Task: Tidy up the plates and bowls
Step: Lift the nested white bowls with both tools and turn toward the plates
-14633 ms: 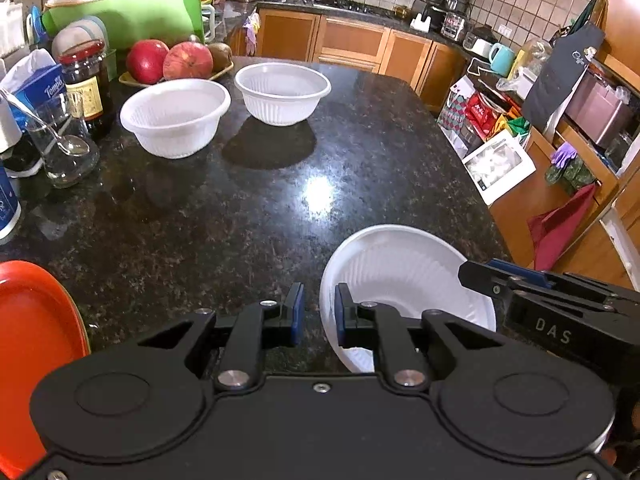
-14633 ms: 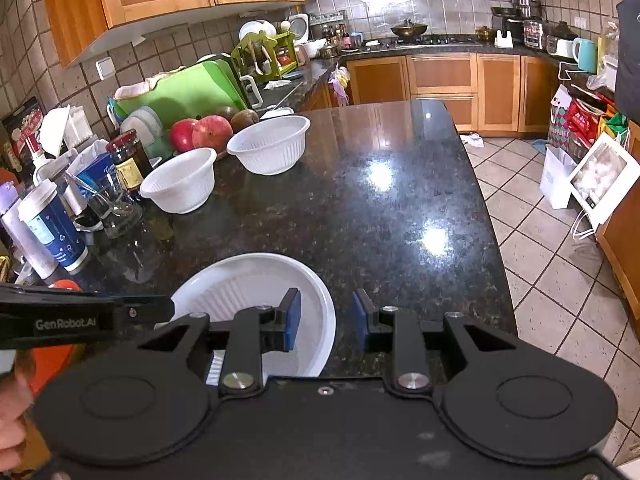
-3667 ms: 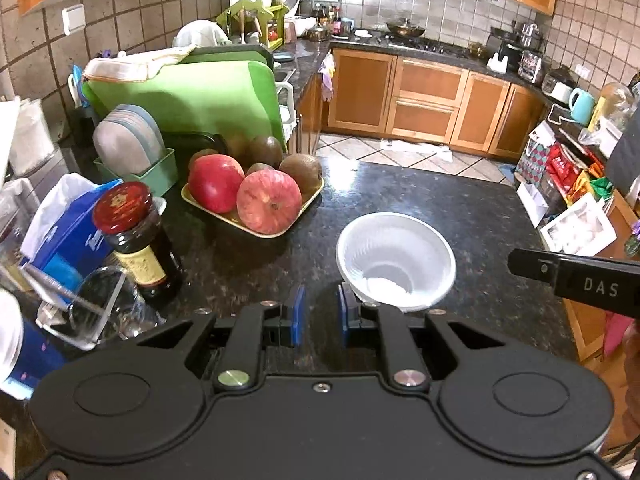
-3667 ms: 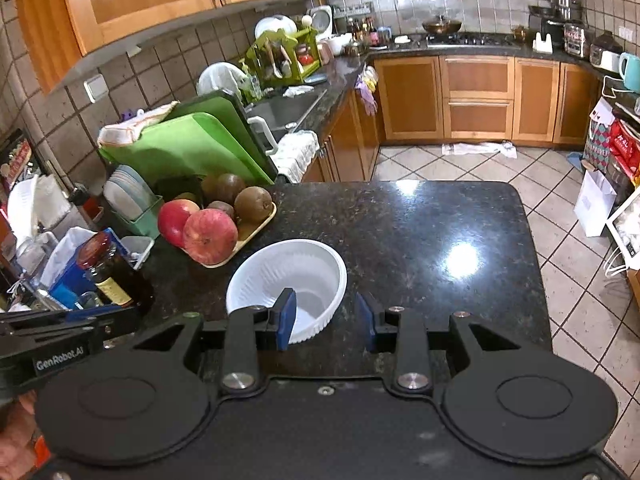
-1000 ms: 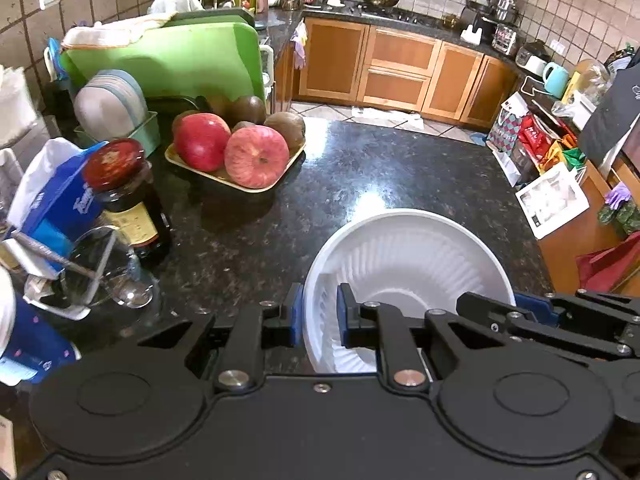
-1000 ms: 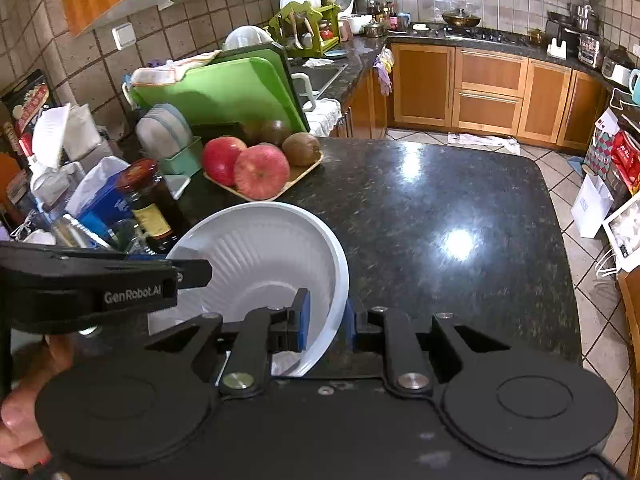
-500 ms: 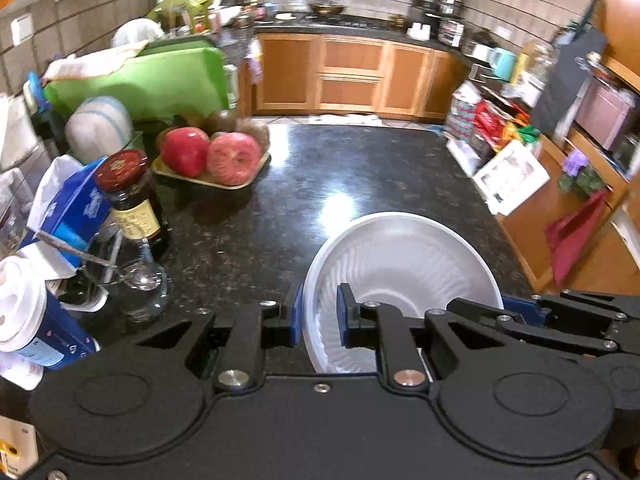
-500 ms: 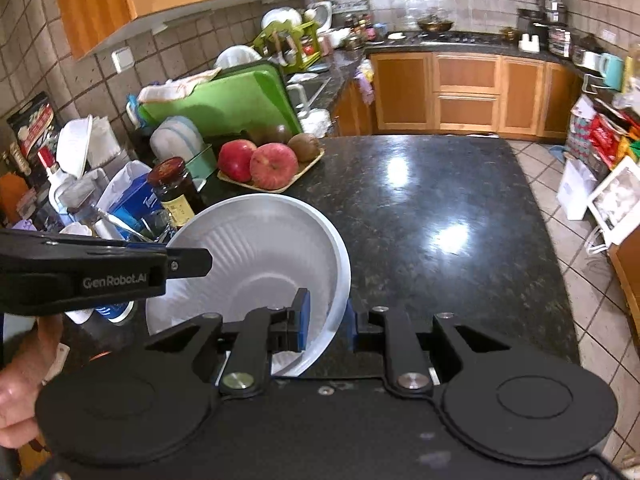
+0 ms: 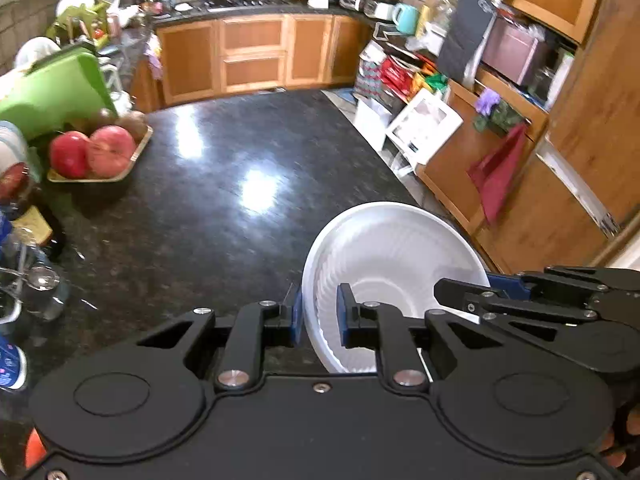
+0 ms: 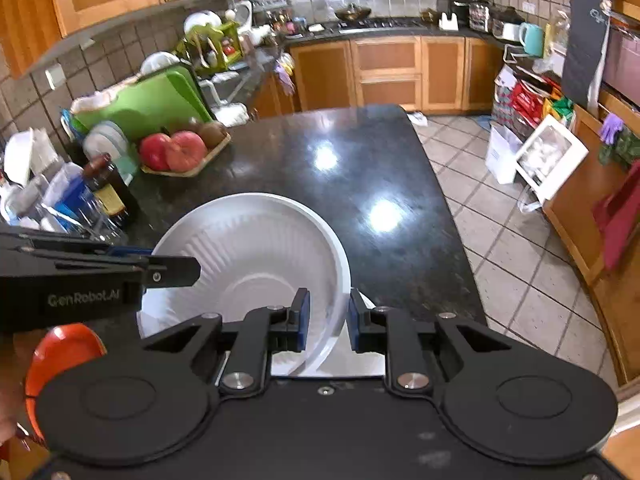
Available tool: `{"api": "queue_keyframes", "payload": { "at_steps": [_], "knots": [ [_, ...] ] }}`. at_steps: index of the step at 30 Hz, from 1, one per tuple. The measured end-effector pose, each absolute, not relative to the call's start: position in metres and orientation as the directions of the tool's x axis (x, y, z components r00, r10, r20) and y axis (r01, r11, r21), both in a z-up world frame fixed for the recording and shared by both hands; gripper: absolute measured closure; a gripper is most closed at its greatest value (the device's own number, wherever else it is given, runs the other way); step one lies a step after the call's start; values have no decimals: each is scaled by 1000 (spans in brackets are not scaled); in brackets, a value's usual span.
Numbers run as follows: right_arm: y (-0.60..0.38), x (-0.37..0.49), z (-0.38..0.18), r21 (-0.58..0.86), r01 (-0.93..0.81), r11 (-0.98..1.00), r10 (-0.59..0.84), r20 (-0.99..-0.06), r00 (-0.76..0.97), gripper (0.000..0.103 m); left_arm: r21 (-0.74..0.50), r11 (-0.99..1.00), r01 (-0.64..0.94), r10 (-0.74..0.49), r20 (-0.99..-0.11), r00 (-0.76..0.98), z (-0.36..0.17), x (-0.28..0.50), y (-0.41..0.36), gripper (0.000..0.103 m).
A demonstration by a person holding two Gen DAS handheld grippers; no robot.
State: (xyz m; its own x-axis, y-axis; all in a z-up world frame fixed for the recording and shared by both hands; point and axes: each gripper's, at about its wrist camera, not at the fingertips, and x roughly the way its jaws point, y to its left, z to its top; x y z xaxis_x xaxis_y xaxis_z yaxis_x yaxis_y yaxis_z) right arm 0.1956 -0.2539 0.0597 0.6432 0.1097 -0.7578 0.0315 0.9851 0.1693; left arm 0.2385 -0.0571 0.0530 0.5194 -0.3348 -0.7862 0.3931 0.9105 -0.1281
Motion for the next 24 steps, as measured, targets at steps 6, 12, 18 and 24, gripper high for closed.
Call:
{"api": "queue_keyframes", "payload": {
  "at_steps": [6,12,18,24],
  "knots": [
    [-265,197,43,171,31,985,120,-796,594,81,-137,908,395,-330,-815,476,41,238,-70,80],
    [-272,196,35,175,7,985,140,-809,571,80,-138,913,384,-315,-837,448,31,236,-75,80],
    [-275,202,29,186,-5,983,157,-816,556,79,-134,918,373,-304,-841,447,24,235,-79,80],
    [-278,206,22,184,-8,983,158,-820,550,79,-130,922,365,-298,-840,453,21,236,-81,80]
  ]
}}
